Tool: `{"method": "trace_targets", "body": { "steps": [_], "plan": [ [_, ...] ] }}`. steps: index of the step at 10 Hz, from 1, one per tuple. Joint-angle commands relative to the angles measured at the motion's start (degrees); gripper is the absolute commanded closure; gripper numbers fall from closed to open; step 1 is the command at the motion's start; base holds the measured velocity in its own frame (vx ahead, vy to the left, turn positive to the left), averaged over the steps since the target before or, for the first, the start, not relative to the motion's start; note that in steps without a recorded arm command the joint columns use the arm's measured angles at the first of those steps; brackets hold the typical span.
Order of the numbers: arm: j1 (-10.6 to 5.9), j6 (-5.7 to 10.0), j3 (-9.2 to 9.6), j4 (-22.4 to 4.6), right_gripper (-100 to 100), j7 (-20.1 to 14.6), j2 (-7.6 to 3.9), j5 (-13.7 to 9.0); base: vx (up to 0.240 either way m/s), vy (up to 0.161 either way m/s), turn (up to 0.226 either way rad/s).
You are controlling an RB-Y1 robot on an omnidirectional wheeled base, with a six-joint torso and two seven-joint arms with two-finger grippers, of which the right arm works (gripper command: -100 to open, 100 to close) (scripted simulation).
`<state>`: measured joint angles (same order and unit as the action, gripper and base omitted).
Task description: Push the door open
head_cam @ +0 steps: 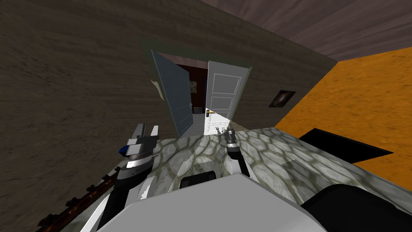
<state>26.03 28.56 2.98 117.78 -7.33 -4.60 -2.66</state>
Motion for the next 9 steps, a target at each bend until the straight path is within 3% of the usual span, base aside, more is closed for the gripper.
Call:
{"method": "trace_targets", "body": {
  "steps": [1,5,6,9],
  "plan": [
    [-0.96,0.01,-0.08,-1.99,-100,-0.25,-0.79,-0.47,0.093,0.006,0.039],
    [-3.72,0.17,-0.30,-7.57,-100,-0.91,-2.95,-1.73,0.094,0.005,0.048],
    [-3.72,0.17,-0.30,-7.67,-100,-0.91,-2.95,-1.73,0.073,-0.002,0.017],
    [-6.03,0.30,-0.48,-12.44,-100,-1.46,-4.75,-2.79,0.075,0.001,0.049]
  ]
}}
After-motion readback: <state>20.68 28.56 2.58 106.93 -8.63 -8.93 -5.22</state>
